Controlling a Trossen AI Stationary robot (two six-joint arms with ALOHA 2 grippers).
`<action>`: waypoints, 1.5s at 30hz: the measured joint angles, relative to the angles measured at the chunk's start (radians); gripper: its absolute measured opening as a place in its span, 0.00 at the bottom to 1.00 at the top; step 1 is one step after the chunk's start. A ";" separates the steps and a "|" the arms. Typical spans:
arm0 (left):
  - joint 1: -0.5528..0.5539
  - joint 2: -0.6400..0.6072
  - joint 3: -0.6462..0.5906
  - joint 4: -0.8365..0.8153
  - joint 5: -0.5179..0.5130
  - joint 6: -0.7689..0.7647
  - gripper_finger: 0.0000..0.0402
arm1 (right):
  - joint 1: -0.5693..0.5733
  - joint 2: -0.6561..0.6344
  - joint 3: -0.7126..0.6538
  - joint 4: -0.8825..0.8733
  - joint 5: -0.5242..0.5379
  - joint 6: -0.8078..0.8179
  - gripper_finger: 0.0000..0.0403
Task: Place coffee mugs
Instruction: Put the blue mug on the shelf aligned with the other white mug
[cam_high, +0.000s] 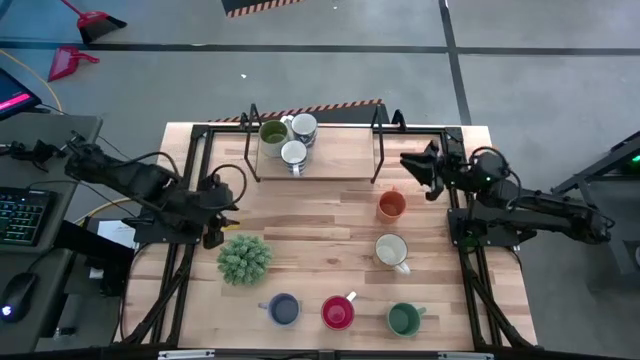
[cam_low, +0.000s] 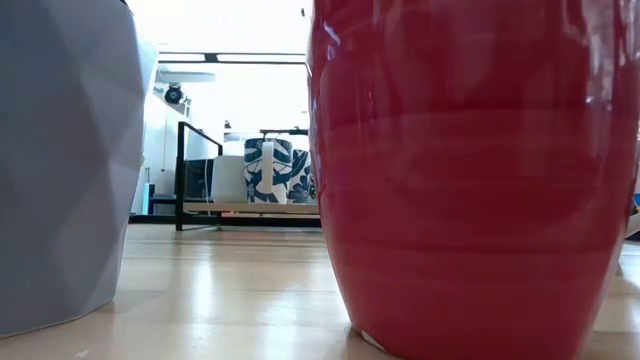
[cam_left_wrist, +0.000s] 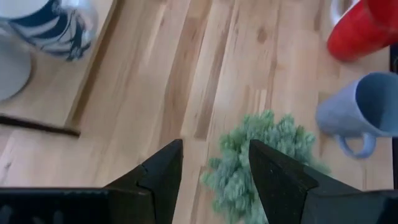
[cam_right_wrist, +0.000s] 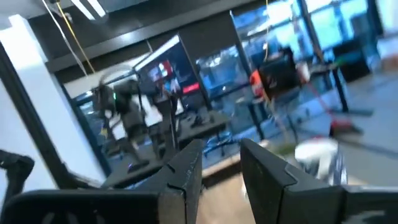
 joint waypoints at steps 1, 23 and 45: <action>-0.009 -0.018 -0.031 0.033 -0.008 0.001 0.43 | 0.012 0.030 0.036 -0.003 0.018 -0.028 0.24; -0.065 -0.146 -0.220 0.284 -0.137 0.072 0.43 | 0.022 1.151 1.240 -0.964 0.404 -0.190 0.24; -0.064 -0.145 -0.220 0.347 -0.142 0.063 0.43 | 0.029 1.490 1.463 -1.115 0.402 -0.073 0.24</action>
